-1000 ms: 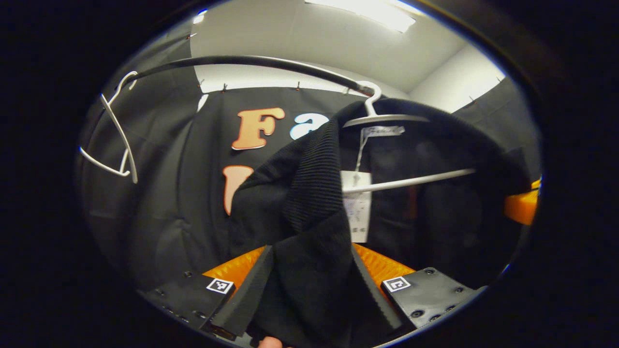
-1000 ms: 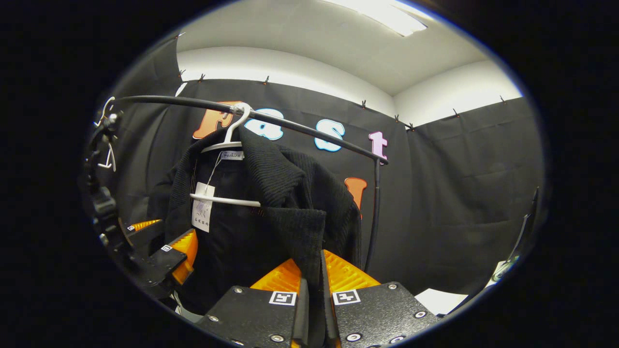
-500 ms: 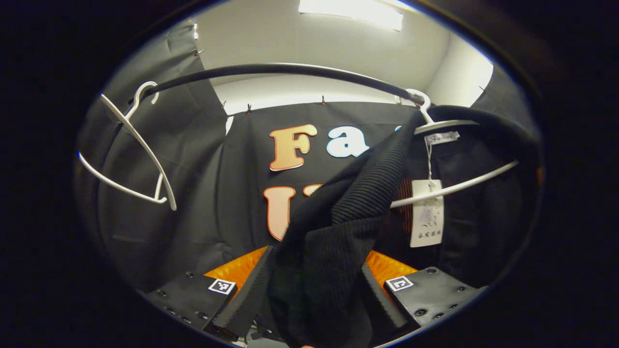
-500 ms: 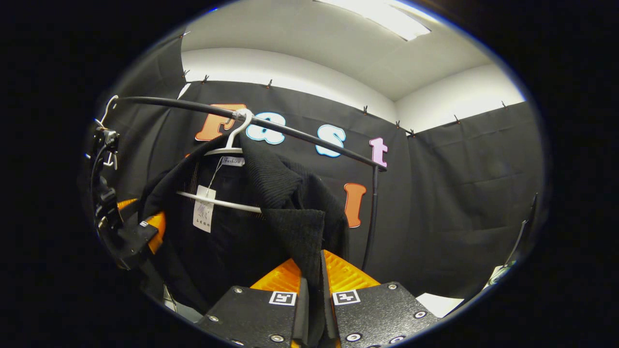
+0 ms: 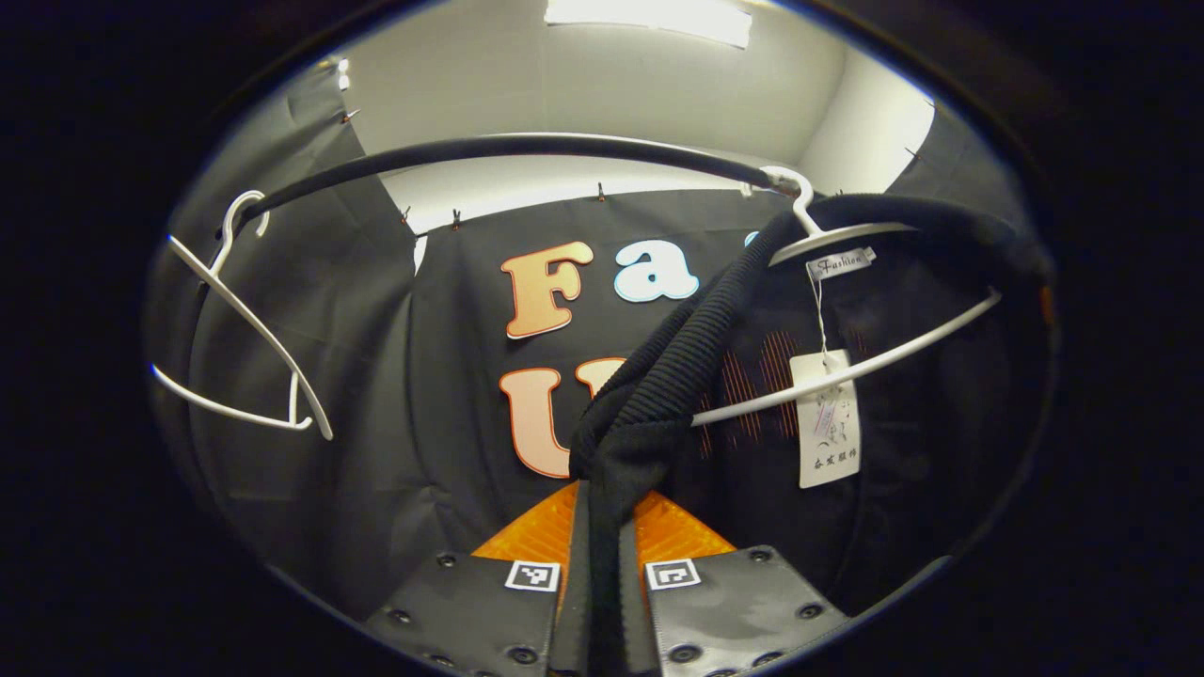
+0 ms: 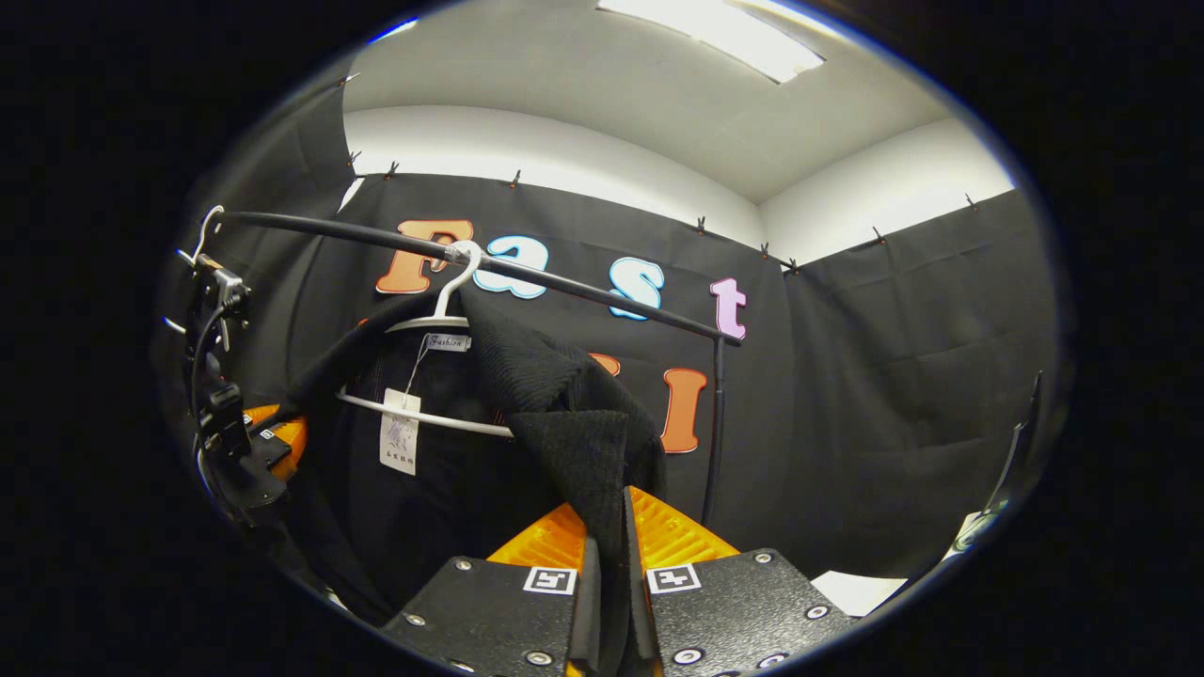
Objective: Grasp the clothes on the hanger with both hands and then place them into the laundry hamper below.
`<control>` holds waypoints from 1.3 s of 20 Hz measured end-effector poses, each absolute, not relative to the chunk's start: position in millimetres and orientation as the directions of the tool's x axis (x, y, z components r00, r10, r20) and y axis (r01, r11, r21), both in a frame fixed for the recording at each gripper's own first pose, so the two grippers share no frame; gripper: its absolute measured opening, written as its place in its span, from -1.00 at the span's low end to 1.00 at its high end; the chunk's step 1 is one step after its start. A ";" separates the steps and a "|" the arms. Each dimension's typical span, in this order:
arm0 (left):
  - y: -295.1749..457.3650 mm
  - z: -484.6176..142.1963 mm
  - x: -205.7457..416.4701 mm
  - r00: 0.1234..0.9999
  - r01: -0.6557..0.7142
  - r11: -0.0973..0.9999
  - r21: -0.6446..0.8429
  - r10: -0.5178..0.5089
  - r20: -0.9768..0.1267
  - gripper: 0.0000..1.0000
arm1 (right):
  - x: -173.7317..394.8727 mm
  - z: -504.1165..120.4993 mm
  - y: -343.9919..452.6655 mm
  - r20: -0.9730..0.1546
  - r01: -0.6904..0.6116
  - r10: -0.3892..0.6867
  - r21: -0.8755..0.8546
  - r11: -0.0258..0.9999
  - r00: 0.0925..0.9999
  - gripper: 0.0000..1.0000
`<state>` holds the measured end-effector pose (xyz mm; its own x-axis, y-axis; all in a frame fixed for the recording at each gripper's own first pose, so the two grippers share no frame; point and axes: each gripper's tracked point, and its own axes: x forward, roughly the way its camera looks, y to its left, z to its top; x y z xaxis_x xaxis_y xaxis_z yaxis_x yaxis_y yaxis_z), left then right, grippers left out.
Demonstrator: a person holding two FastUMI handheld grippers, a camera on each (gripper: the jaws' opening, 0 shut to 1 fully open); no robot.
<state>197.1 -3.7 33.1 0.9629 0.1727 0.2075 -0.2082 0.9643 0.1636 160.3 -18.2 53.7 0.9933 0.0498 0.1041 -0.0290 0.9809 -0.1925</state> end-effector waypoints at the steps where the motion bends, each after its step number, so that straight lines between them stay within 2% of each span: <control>1: -6.8 32.0 198.0 0.970 -0.172 0.975 0.139 0.143 0.196 -0.72 | 158.9 52.5 -18.6 0.103 -0.021 0.042 -0.197 0.980 0.994 -0.74; 4: 3.6 37.4 188.9 0.972 -0.154 0.982 0.113 0.130 0.194 -0.76 | 159.5 60.5 -17.5 0.119 -0.025 0.049 -0.194 0.981 0.992 -0.74; 5: 3.9 41.2 188.0 0.971 -0.148 0.983 0.113 0.123 0.203 -0.75 | 161.1 64.7 -21.4 0.131 -0.017 0.043 -0.197 0.980 0.990 -0.64; 6: 5.3 44.0 188.3 0.971 -0.140 0.984 0.113 0.115 0.208 -0.77 | 160.1 68.4 -25.0 0.141 -0.003 0.033 -0.205 0.979 0.990 -0.80; 7: 8.7 47.0 188.3 0.970 -0.136 0.984 0.113 0.110 0.215 -0.77 | 158.3 72.2 -27.8 0.149 0.005 0.027 -0.209 0.978 0.988 -0.85; 13: 24.1 63.8 184.5 0.967 -0.142 0.971 0.193 0.094 0.238 -0.77 | 161.8 89.0 -40.0 0.192 0.022 0.020 -0.213 0.977 0.981 -0.88; 16: 34.4 75.1 184.0 0.963 -0.147 0.974 0.173 0.101 0.250 -0.77 | 162.7 101.6 -44.7 0.222 0.033 0.015 -0.207 0.978 0.975 -0.90; 21: 43.3 80.9 209.9 0.973 -0.090 0.986 0.139 0.057 0.224 -0.77 | 177.1 129.2 -61.1 0.249 0.002 0.043 -0.176 0.984 0.967 -0.92; 26: 60.6 116.0 219.0 0.941 -0.133 0.981 0.138 0.081 0.330 -0.77 | 197.5 152.4 -72.5 0.265 -0.031 0.076 -0.169 0.985 0.961 -0.92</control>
<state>219.0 60.6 116.0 0.9407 0.0807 0.3296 -0.1326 0.9815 0.1382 197.5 -72.5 152.4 0.9612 0.0757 0.2654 -0.0308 0.9851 -0.1693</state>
